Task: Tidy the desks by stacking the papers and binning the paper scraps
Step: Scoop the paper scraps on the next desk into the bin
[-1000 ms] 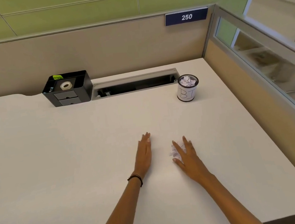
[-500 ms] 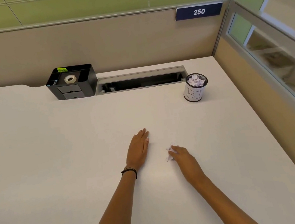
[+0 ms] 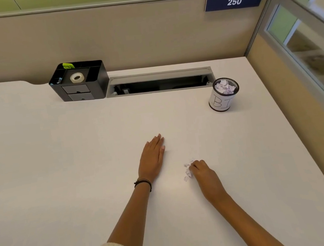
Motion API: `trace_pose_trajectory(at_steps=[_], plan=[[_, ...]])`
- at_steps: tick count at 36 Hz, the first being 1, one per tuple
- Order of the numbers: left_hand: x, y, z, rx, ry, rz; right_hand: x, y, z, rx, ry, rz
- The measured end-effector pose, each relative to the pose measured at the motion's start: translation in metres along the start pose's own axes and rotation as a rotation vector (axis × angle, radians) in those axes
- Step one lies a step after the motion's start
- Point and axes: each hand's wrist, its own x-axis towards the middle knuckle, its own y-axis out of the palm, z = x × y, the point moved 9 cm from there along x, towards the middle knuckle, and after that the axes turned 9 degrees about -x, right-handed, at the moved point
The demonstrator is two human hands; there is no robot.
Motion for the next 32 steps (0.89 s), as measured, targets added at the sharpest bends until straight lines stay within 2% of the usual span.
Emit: trace_pose_trajectory(at_steps=[4,8,12,15,18,27,32], plan=[[0.0,0.001,0.0,0.021,0.0,-0.002,0.014,0.001,-0.006,-0.011,-0.003,0.026],[0.0,0.002,0.0,0.023,0.0,0.004,0.031,-0.015,-0.026,0.015,0.03,-0.081],[0.0,0.003,0.0,0.032,0.003,0.004,0.045,-0.044,-0.053,0.182,0.109,-0.302],[0.001,0.003,0.0,0.042,0.004,0.007,0.05,-0.066,-0.075,0.43,0.232,-0.401],[0.001,0.004,0.0,0.059,0.008,0.016,0.059,-0.093,-0.09,0.532,0.29,-0.492],[0.002,0.005,0.0,0.081,0.018,0.021,0.114,-0.192,-0.121,0.54,0.326,-0.734],[0.001,0.004,-0.002,0.085,0.018,0.022,0.144,-0.215,-0.123,0.436,0.295,-0.735]])
